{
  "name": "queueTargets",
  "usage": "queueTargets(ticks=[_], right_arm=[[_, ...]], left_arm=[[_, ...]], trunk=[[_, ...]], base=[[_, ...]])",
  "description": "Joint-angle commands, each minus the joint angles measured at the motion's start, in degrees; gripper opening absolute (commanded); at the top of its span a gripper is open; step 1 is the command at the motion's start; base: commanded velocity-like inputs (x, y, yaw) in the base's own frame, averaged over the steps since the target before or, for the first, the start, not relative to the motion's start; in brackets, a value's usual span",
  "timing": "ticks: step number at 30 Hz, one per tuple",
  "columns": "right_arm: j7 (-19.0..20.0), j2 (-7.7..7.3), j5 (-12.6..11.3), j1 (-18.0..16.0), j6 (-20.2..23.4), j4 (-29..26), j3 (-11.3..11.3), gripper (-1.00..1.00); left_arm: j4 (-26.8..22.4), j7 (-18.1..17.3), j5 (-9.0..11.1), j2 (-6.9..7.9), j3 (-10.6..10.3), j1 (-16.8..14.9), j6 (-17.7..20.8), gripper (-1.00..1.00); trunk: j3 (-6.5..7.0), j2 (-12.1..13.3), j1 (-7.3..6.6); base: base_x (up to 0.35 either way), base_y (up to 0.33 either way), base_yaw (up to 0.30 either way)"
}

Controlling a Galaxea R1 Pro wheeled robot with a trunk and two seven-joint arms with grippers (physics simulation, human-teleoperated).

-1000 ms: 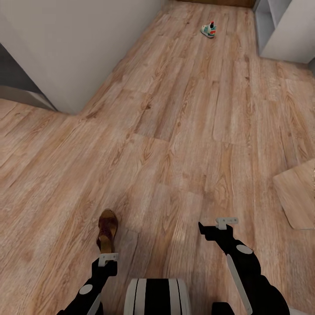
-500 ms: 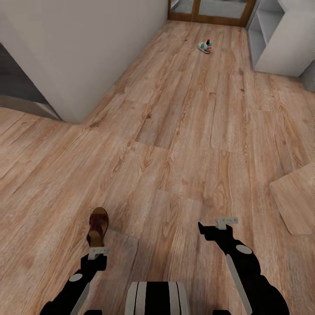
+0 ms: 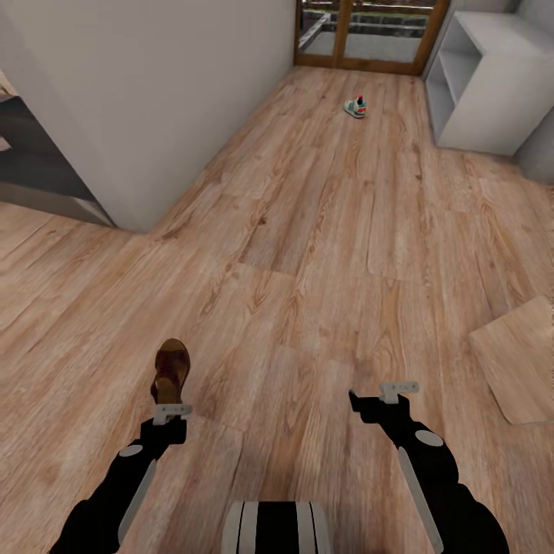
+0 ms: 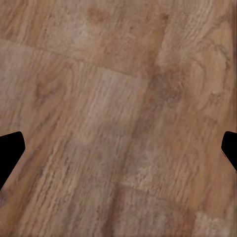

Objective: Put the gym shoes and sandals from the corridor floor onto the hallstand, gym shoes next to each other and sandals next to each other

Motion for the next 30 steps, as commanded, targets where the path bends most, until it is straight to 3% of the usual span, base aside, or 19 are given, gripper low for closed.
queueTargets(ticks=[1,7,13,30], right_arm=[[0.1,-0.01,0.0,0.0,0.3,-0.1,0.0,1.00],[0.1,-0.09,-0.1,0.0,0.3,-0.1,-0.1,1.00],[0.1,-0.05,-0.3,0.0,0.4,-0.2,-0.3,1.00],[0.1,-0.03,-0.4,0.2,0.4,0.0,-0.1,1.00]], left_arm=[[-0.8,-0.1,0.0,-0.05,0.0,0.0,1.0,-1.00],[-5.2,0.0,0.0,-1.51,-0.1,-0.1,5.6,-1.00],[-9.1,0.0,-0.1,-1.81,-0.1,-0.2,11.0,-1.00],[-9.9,-0.1,0.2,-2.03,-0.3,-0.3,12.4,-1.00]], trunk=[[0.19,0.0,-0.03],[1.52,0.1,-0.19],[2.85,0.2,-0.34],[7.50,0.4,-0.78]], base=[[0.000,0.000,0.000],[0.000,0.000,0.000],[0.000,0.000,0.000],[0.000,0.000,0.000]])
